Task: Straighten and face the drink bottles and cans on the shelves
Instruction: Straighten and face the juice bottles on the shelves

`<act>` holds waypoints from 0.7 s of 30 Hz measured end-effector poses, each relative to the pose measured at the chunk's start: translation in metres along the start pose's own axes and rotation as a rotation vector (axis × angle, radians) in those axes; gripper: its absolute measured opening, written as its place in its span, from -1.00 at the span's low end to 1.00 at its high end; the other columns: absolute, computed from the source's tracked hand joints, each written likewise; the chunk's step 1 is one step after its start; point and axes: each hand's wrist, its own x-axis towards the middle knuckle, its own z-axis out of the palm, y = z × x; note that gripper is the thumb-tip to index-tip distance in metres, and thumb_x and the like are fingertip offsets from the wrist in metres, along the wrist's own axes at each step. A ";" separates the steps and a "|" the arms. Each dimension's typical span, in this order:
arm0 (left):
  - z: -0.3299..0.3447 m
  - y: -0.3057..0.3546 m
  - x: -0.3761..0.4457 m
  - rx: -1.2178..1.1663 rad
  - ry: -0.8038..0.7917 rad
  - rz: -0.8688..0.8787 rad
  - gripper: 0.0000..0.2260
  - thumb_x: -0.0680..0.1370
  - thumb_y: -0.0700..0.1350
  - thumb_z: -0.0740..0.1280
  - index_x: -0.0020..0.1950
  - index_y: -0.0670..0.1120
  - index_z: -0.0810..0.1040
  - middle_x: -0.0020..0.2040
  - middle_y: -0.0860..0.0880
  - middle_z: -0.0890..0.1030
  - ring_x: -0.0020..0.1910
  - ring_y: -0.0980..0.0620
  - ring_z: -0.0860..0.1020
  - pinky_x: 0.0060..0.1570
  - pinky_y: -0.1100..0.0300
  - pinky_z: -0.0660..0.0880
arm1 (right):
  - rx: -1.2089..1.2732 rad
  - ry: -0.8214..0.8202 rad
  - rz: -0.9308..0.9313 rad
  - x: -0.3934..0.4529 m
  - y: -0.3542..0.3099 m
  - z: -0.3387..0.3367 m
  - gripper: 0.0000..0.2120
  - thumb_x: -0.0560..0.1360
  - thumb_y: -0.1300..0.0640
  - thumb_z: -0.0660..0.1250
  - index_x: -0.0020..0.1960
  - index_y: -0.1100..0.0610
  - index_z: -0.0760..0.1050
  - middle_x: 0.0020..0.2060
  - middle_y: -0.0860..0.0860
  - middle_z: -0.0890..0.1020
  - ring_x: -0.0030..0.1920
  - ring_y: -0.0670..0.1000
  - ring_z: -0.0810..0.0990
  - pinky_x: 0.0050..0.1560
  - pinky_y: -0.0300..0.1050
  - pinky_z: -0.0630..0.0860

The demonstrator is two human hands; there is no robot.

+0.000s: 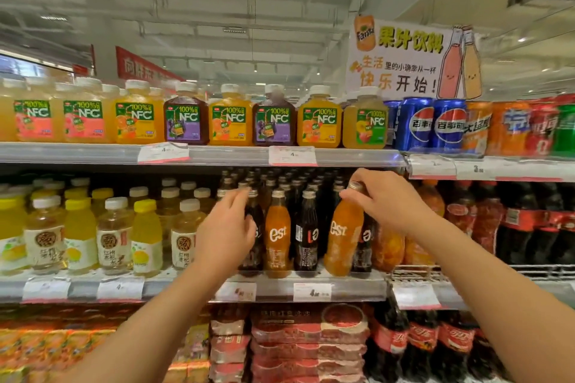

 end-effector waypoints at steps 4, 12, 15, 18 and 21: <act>0.008 0.009 0.028 0.102 -0.124 -0.121 -0.47 0.65 0.09 0.24 0.61 0.05 0.23 0.54 -0.01 0.39 0.27 -0.04 0.59 0.02 0.06 0.62 | 0.153 -0.064 -0.140 0.002 0.007 -0.010 -0.72 0.59 -0.23 0.22 0.02 -0.04 0.51 -0.22 -0.15 0.59 -0.18 -0.12 0.57 -0.13 0.00 0.56; 0.007 0.013 0.045 -0.013 -0.105 -0.220 -0.55 0.58 0.15 0.39 0.40 0.09 0.35 0.07 0.05 0.65 -0.07 0.03 0.66 -0.18 0.10 0.64 | 0.291 -0.144 -0.335 0.000 -0.007 -0.017 -0.80 0.62 -0.12 0.21 0.04 -0.05 0.52 -0.13 -0.13 0.62 -0.11 -0.13 0.58 -0.05 -0.01 0.55; -0.001 0.015 0.045 -0.140 -0.102 -0.208 -0.66 0.56 0.07 0.45 0.28 0.09 0.44 0.09 0.04 0.67 -0.13 0.11 0.66 -0.13 0.11 0.65 | 0.294 -0.109 -0.357 -0.001 -0.020 -0.018 -0.81 0.63 -0.09 0.21 0.08 -0.04 0.53 -0.10 -0.15 0.61 -0.08 -0.15 0.57 -0.03 -0.05 0.54; -0.013 0.014 0.032 -0.233 -0.070 -0.144 -0.67 0.56 0.02 0.46 0.30 0.07 0.52 0.21 0.06 0.65 0.09 0.10 0.64 0.03 0.11 0.64 | 0.279 -0.081 -0.379 0.003 -0.034 -0.019 -0.81 0.65 -0.05 0.22 0.15 -0.02 0.54 -0.04 -0.16 0.61 -0.03 -0.16 0.56 0.01 -0.12 0.53; -0.037 0.005 0.022 -0.293 0.028 -0.092 -0.73 0.57 0.02 0.45 0.26 0.09 0.58 0.12 0.11 0.68 0.06 0.14 0.64 0.04 0.06 0.64 | 0.245 -0.062 -0.400 0.012 -0.053 -0.018 -0.79 0.66 -0.01 0.24 0.20 0.02 0.56 -0.01 -0.12 0.62 -0.06 -0.20 0.55 -0.04 -0.19 0.50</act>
